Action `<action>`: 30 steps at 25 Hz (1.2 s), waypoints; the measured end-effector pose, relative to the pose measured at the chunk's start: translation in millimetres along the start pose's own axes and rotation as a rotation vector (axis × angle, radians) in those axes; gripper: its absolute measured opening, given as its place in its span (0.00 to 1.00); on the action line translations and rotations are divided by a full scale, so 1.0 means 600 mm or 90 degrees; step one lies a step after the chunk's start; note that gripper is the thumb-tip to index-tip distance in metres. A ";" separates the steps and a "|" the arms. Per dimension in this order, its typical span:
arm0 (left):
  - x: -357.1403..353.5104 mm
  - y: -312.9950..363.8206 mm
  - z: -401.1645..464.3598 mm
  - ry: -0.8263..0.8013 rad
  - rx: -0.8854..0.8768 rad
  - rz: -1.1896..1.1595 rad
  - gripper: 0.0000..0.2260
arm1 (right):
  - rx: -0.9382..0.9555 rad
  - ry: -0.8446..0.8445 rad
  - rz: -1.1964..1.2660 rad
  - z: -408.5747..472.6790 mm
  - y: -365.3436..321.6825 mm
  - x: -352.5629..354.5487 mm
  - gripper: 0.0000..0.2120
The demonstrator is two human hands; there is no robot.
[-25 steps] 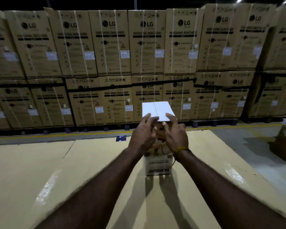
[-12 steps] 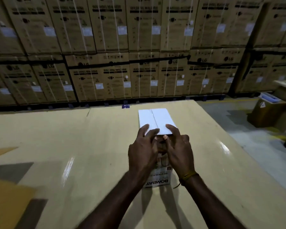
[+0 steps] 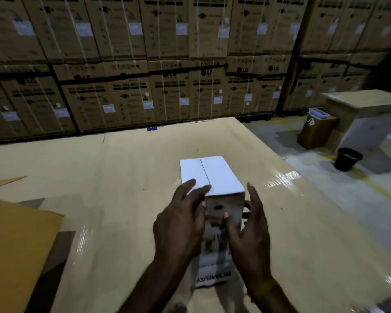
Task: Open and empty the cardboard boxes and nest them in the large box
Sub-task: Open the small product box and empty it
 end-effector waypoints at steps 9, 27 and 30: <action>-0.187 -0.157 -0.038 -0.033 0.108 -0.069 0.25 | 0.014 -0.420 0.000 -0.142 0.168 -0.155 0.47; -0.173 -0.100 -0.088 0.061 0.195 0.002 0.29 | -0.041 -0.183 0.051 -0.037 0.173 -0.049 0.31; -0.108 -0.036 -0.055 0.136 0.194 0.027 0.31 | -0.083 -0.147 0.075 0.020 0.142 -0.019 0.34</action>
Point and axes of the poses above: each hand's wrist, its own z-axis towards the middle knuckle, its own x-axis out of the back of the hand, y = z × x, the point moved 9 cm from there along z, towards the middle knuckle, and after that the axes turned 6 degrees about x, right-handed, at the moved point
